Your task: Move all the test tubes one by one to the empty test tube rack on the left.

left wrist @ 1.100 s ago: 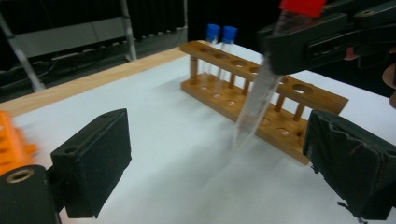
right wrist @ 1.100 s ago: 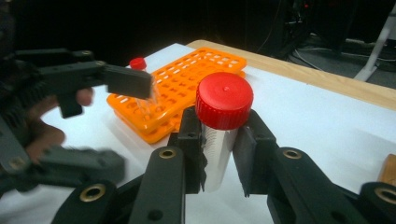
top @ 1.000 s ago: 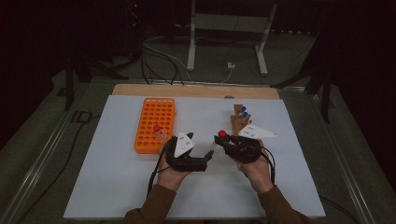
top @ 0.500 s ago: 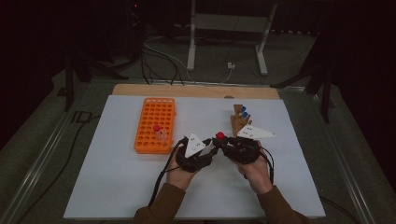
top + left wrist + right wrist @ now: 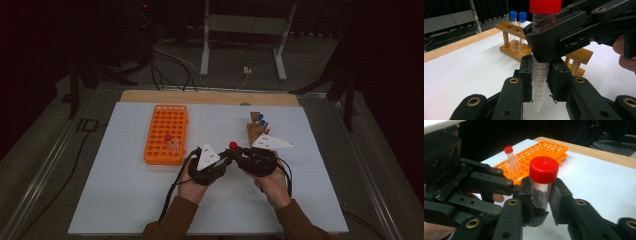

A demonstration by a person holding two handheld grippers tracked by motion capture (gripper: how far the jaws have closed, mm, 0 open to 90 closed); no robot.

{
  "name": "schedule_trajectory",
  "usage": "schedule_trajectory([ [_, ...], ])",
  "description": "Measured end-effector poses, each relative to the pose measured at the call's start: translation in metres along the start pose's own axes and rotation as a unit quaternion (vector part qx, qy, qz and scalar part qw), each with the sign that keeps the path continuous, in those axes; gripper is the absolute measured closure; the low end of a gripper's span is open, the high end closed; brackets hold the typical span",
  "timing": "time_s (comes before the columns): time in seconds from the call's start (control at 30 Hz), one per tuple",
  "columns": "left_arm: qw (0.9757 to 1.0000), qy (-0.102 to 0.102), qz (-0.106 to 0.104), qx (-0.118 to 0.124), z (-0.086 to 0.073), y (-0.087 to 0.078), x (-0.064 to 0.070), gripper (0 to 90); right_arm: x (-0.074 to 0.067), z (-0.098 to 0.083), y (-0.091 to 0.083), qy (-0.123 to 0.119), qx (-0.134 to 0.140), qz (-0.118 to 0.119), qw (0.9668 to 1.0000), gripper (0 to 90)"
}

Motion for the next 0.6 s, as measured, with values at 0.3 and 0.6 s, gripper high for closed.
schedule_trajectory([
  [0.3,0.9998,-0.010,0.017,-0.001,-0.002,-0.005,-0.011,75.7,0.007,0.008,-0.008,0.000,0.019,0.003,0.9998,39.0],
  [0.6,0.9990,-0.013,0.043,0.006,-0.003,-0.022,-0.026,75.5,0.017,0.011,-0.014,-0.021,0.021,-0.028,0.9992,15.9],
])
Point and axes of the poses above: each handheld gripper's, and its own axes: y roughly forward along the jaws, z roughly out of its top, x roughly to its right, the point moved 5 cm from there along y, roughly forward along the jaws, and after that the axes turned 8 degrees about x, right-handed, at the moved point
